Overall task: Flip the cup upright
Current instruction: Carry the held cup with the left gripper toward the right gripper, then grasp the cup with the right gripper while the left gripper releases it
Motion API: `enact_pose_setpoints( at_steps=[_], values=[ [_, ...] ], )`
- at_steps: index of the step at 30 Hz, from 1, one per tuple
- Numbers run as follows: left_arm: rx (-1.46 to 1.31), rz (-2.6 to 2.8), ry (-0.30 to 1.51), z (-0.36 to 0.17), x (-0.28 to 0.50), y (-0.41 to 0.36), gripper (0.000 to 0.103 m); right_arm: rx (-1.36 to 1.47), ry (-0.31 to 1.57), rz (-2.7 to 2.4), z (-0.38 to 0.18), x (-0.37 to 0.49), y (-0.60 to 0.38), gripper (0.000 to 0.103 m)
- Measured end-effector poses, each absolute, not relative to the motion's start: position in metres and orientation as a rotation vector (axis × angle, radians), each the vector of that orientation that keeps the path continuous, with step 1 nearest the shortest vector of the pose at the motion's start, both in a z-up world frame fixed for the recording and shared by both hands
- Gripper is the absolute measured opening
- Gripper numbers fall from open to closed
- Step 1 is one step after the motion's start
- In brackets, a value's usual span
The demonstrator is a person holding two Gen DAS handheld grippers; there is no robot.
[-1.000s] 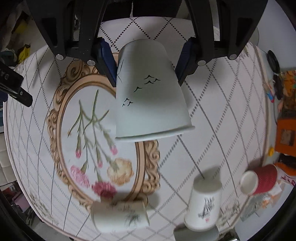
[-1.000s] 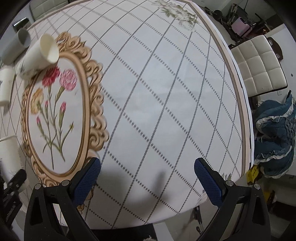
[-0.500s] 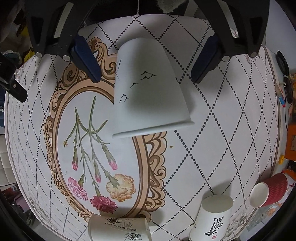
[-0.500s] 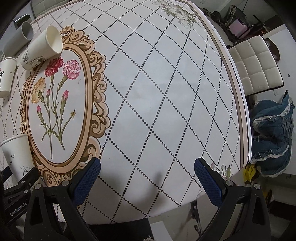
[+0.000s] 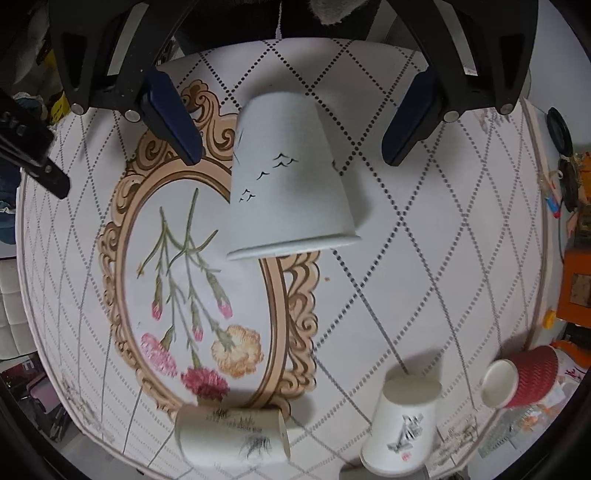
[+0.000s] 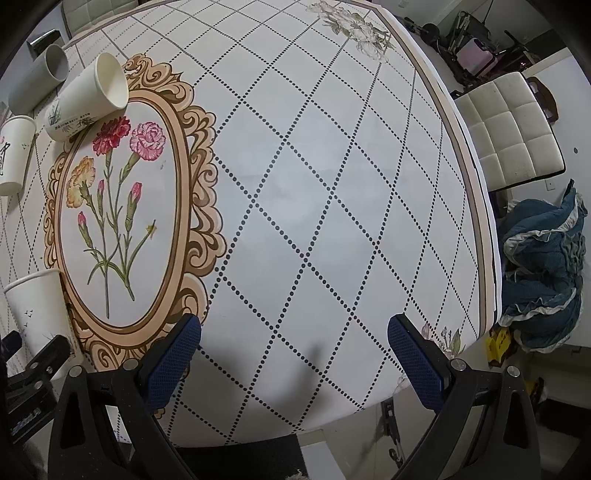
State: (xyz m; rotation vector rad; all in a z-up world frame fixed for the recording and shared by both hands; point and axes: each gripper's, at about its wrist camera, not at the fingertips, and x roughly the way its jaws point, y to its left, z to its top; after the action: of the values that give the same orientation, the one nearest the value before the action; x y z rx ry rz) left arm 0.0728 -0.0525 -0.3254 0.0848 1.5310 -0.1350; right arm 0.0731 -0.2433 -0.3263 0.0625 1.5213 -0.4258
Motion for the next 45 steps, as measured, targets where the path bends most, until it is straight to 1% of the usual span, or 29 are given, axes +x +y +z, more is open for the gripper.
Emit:
enact_pose_setpoints(
  at_steps=[4, 8, 11, 14, 22, 26, 30, 35, 38, 40, 41, 42, 45],
  values=[
    [0.073, -0.119, 1.478, -0.295, 0.066, -0.045, 0.099, 0.066, 1.505, -0.416, -0.317, 0.074, -0.235, 0.102],
    [0.054, -0.082, 1.417, -0.267, 0.061, -0.02, 0.099, 0.076, 1.483, -0.393, -0.305, 0.075, -0.225, 0.102],
    [0.05, -0.04, 1.382, -0.251, 0.059, -0.007, 0.099, 0.081, 1.468, -0.361, -0.297, 0.078, -0.21, 0.102],
    [0.057, -0.015, 1.366, -0.246, 0.058, 0.015, 0.099, 0.079, 1.459, -0.319, -0.292, 0.081, -0.192, 0.102],
    [0.051, 0.104, 1.384, -0.267, 0.056, 0.074, 0.099, 0.027, 1.465, -0.166, -0.291, 0.096, -0.118, 0.102],
    [0.083, 0.144, 1.385, -0.279, 0.053, 0.095, 0.099, -0.021, 1.473, -0.113, -0.299, 0.105, -0.082, 0.102],
    [0.079, 0.144, 1.412, -0.294, 0.053, 0.109, 0.102, -0.048, 1.501, -0.08, -0.314, 0.111, -0.059, 0.102],
    [0.057, 0.141, 1.444, -0.31, 0.053, 0.12, 0.102, -0.042, 1.568, -0.051, -0.338, 0.115, -0.043, 0.092],
    [0.041, 0.135, 1.466, -0.318, 0.051, 0.123, 0.102, -0.004, 1.613, -0.034, -0.351, 0.118, -0.04, 0.082],
    [0.037, 0.132, 1.474, -0.321, 0.05, 0.124, 0.102, 0.011, 1.635, -0.025, -0.358, 0.12, -0.039, 0.069],
    [0.034, 0.129, 1.479, -0.322, 0.05, 0.125, 0.102, 0.015, 1.644, -0.024, -0.361, 0.12, -0.038, 0.065],
    [0.032, 0.129, 1.484, -0.324, 0.049, 0.125, 0.102, 0.019, 1.646, -0.025, -0.362, 0.121, -0.039, 0.062],
    [0.018, 0.125, 1.497, -0.327, 0.048, 0.128, 0.102, 0.025, 1.633, -0.025, -0.361, 0.121, -0.039, 0.062]
  ],
)
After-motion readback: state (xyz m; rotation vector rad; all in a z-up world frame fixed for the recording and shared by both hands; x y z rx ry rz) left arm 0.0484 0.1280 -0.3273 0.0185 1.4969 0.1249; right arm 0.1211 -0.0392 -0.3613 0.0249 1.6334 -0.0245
